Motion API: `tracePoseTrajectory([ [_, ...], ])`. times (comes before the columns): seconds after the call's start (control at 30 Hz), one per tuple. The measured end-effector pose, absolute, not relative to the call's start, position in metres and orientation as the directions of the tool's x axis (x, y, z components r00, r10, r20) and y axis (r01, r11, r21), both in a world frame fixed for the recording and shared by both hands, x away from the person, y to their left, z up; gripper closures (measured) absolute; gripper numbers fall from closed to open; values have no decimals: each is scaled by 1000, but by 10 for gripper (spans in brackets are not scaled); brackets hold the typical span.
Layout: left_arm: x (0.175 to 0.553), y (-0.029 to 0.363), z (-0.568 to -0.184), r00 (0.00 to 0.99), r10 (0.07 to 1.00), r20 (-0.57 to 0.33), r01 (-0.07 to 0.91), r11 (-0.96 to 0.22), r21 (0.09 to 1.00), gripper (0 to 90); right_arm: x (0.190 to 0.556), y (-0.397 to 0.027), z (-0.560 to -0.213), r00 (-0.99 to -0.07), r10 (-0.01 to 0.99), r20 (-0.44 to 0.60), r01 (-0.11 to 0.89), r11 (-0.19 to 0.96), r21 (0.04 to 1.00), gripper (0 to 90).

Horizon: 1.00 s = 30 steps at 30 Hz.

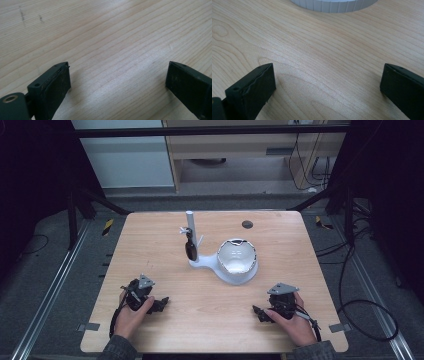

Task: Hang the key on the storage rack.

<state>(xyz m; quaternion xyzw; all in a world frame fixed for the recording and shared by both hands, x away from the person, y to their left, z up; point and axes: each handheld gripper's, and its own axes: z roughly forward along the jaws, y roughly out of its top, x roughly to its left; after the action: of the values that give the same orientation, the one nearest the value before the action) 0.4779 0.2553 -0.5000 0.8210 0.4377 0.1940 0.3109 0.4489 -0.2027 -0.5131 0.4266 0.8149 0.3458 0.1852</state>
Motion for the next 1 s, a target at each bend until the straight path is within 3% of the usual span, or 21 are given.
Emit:
tracePoseTrajectory([
  [0.4,476,270,-508,505,863,20,587,-360,725,52,449,-203,-513,-565,825,-8,567,396,722,4],
  [1.0,478,271,-509,509,861,27,591,-371,716,18,449,-203,-513,-567,824,-12,565,399,722,4],
])
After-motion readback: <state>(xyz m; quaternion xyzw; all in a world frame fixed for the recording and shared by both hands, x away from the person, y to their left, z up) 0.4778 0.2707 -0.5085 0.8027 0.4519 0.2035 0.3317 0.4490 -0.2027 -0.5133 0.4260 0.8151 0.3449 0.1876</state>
